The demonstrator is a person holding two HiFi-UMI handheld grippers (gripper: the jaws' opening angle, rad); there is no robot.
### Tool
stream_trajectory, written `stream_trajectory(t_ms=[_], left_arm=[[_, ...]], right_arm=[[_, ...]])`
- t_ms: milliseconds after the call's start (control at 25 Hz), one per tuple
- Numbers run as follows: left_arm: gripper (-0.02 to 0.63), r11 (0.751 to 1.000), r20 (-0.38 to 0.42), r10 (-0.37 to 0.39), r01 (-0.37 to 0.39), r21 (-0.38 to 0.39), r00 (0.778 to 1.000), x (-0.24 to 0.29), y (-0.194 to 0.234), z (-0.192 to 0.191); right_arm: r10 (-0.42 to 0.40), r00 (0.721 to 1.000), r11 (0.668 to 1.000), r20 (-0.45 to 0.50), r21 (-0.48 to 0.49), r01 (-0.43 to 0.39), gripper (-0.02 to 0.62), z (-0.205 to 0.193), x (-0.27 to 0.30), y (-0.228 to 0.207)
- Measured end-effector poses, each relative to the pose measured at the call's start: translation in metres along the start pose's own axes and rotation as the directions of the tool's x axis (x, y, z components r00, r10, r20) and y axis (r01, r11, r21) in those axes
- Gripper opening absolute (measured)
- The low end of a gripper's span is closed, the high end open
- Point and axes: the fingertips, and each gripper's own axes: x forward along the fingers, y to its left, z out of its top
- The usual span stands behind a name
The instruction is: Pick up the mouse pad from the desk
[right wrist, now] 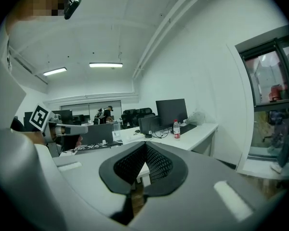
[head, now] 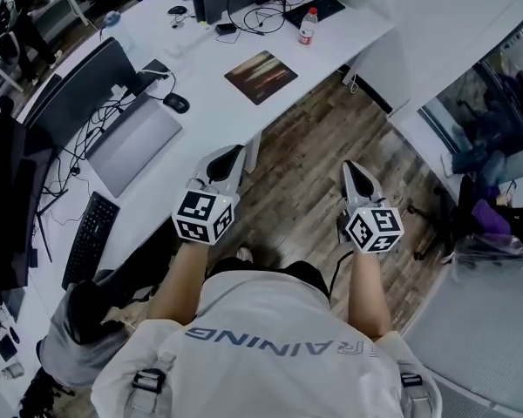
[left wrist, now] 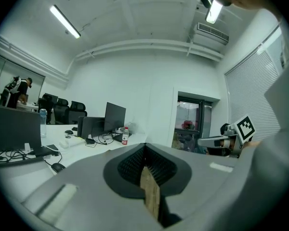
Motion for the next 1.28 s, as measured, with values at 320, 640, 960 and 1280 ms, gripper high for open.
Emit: stream_trajectory(t_ms=[320, 640, 960, 1280], left_arm=[[0.002, 0.998, 0.021, 0.063, -0.063, -0.028, 0.998, 0.019, 0.052, 0.011], [0.002, 0.986, 0.026, 0.167, -0.167, -0.025, 0.986, 0.073, 0.094, 0.021], [0.002, 0.966, 0.035, 0.259, -0.258, -0.025, 0.965, 0.171, 0.112, 0.051], [0.002, 0.935, -0.031, 0.352, -0.353, -0.032, 0.935, 0.243, 0.123, 0.042]], right_arm=[[0.067, 0.998, 0.997, 0.001, -0.029, -0.067, 0.014, 0.018, 0.07, 0.008], [0.176, 0.984, 0.984, -0.001, -0.036, -0.176, 0.014, 0.032, 0.161, -0.018], [0.279, 0.96, 0.959, -0.02, -0.055, -0.279, 0.014, 0.073, 0.256, -0.092], [0.365, 0.927, 0.93, -0.083, -0.008, -0.366, 0.014, 0.067, 0.332, -0.154]])
